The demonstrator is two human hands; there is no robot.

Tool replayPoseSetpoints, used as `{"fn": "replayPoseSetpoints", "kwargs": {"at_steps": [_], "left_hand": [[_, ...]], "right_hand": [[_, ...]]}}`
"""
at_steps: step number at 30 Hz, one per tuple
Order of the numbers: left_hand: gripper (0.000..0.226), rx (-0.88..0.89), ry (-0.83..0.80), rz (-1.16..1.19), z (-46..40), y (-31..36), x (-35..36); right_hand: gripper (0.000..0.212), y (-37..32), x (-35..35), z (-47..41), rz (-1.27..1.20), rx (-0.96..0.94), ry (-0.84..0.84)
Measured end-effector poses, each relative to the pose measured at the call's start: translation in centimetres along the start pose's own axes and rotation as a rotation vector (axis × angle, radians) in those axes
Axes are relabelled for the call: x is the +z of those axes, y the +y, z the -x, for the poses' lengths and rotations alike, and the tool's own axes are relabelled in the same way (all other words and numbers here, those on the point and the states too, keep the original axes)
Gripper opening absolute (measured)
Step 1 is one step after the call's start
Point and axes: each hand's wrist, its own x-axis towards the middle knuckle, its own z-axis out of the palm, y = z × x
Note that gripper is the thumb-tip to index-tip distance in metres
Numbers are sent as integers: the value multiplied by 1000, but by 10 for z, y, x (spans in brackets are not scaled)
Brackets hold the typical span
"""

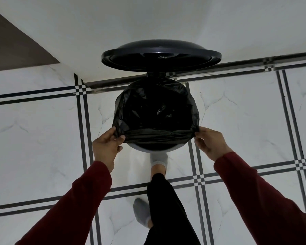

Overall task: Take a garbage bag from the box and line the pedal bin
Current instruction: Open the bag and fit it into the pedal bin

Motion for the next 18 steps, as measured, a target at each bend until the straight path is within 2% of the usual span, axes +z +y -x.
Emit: {"fn": "replayPoseSetpoints", "kwargs": {"at_steps": [4,7,9,13,15,18], "left_hand": [[49,76,3,-107,5,-8,-2],[35,171,91,-268,11,-22,0],[28,177,132,-291,16,-33,4],[17,26,215,-68,21,-36,17],[10,-63,190,36,22,-35,18],[29,-122,83,111,29,-37,15]], "right_hand": [[27,5,7,-5,51,25,19],[16,5,12,0,76,91,28],[11,5,14,4,-19,129,18],[19,15,10,13,-103,91,-123],[28,23,7,16,-96,51,-174],[37,32,2,19,-115,77,-193]]}}
